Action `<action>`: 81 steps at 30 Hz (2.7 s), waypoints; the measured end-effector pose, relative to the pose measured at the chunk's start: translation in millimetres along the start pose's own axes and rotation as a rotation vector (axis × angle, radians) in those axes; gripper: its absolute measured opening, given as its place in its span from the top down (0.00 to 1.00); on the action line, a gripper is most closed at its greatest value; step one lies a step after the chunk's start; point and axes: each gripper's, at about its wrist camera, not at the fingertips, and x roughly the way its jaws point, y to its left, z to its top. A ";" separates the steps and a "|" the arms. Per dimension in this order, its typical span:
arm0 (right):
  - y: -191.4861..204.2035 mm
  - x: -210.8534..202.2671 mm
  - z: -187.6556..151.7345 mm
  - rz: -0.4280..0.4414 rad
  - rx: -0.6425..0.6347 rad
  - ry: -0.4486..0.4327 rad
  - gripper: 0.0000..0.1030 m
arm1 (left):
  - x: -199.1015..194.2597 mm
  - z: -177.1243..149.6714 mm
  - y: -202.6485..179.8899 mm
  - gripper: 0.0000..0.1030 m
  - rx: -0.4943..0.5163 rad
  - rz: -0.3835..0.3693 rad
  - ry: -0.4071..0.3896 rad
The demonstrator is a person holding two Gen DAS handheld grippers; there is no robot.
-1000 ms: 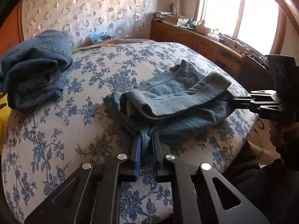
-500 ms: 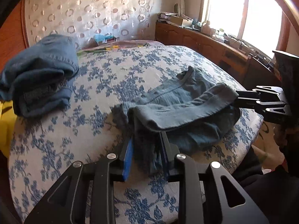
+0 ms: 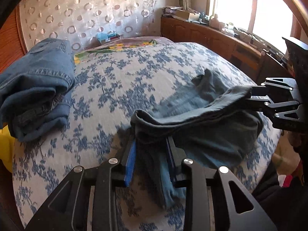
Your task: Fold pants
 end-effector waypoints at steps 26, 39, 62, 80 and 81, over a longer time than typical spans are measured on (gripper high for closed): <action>-15.6 -7.1 -11.2 0.042 0.091 -0.075 0.53 | 25.9 12.5 10.3 0.45 -0.046 0.013 0.017; -24.5 35.4 22.5 0.056 0.064 -0.039 0.84 | 28.2 9.8 12.9 0.45 -0.057 0.015 0.014; -29.7 66.1 16.0 0.016 0.141 0.012 0.52 | 41.2 34.2 4.8 0.81 -0.005 -0.032 -0.005; -23.9 72.0 16.8 -0.004 0.121 0.032 0.49 | 31.5 29.7 13.0 0.32 -0.051 0.001 -0.030; -24.3 72.1 16.7 -0.001 0.124 0.031 0.49 | 31.4 27.8 13.7 0.24 -0.057 0.000 -0.030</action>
